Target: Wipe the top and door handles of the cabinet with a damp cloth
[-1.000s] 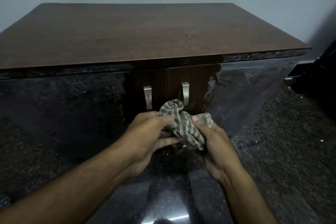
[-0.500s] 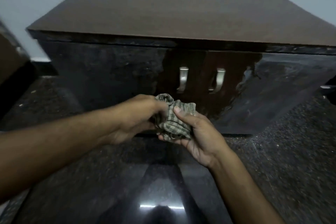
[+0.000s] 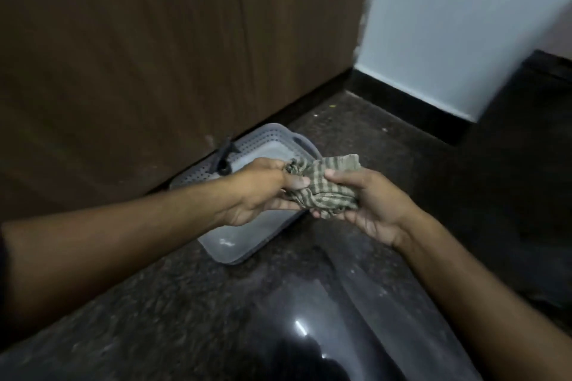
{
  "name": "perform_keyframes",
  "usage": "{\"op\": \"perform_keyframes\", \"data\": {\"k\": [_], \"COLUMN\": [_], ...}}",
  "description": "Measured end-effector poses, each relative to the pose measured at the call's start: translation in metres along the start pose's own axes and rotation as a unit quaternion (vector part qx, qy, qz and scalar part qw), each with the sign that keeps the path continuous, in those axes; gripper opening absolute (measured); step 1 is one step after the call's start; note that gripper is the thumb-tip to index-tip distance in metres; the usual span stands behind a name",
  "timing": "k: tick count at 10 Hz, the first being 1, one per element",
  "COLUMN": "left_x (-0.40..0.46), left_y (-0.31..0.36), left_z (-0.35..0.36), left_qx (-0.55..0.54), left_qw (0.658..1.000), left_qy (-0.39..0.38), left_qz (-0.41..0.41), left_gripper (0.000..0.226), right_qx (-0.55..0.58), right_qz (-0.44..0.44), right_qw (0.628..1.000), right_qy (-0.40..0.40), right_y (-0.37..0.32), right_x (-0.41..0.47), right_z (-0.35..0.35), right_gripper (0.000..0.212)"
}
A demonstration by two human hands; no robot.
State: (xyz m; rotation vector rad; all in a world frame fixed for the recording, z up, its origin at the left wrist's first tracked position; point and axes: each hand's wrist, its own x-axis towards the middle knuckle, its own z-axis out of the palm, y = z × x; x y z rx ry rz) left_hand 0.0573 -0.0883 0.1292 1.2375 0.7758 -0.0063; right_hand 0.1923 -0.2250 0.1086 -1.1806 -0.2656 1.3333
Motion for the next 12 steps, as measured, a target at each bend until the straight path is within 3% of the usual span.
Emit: {"op": "perform_keyframes", "data": {"k": [1, 2, 3, 4, 5, 7, 8, 9, 10, 11, 12], "left_x": [0.005, 0.021, 0.047, 0.079, 0.103, 0.125, 0.129, 0.137, 0.143, 0.15, 0.148], "left_y": [-0.01, -0.026, -0.046, -0.06, -0.063, -0.065, -0.066, -0.069, -0.071, -0.069, -0.063], "left_z": [-0.041, -0.063, -0.065, -0.058, -0.057, -0.059, -0.055, -0.058, -0.057, -0.058, -0.054], "left_qx": [-0.084, -0.146, -0.19, -0.199, -0.191, -0.129, -0.082, -0.034, 0.007, 0.125, 0.268], "left_qw": [0.993, 0.978, 0.966, 0.959, 0.959, 0.973, 0.981, 0.982, 0.986, 0.977, 0.942], "left_qy": [0.077, 0.146, 0.174, 0.2, 0.211, 0.193, 0.178, 0.184, 0.167, 0.175, 0.204], "left_qz": [0.016, 0.022, 0.002, -0.013, -0.021, 0.013, 0.009, 0.004, -0.001, -0.014, -0.005], "left_gripper": [0.02, 0.018, 0.015, 0.019, 0.01, 0.026, 0.031, 0.037, 0.043, 0.041, 0.055], "right_qx": [-0.026, -0.099, -0.151, -0.173, -0.219, -0.273, -0.387, -0.527, -0.592, -0.615, -0.698], "right_qz": [0.048, 0.052, 0.043, 0.05, 0.052, 0.004, -0.012, -0.041, -0.038, -0.016, -0.018], "right_qw": [0.997, 0.993, 0.987, 0.979, 0.966, 0.95, 0.908, 0.832, 0.791, 0.778, 0.703], "right_qy": [-0.048, -0.035, 0.026, 0.093, 0.124, 0.152, 0.158, 0.167, 0.146, 0.126, 0.137], "right_y": [-0.001, 0.003, 0.009, 0.02, 0.034, 0.044, 0.049, 0.053, 0.049, 0.049, 0.042], "right_x": [0.046, 0.094, 0.135, 0.165, 0.189, 0.213, 0.217, 0.217, 0.216, 0.213, 0.202], "right_z": [0.026, 0.032, 0.022, 0.008, -0.001, -0.001, 0.0, 0.001, 0.002, 0.0, -0.004], "right_gripper": [0.034, 0.032, 0.028, 0.025, 0.02, 0.017, 0.016, 0.011, 0.011, 0.012, 0.04]}}
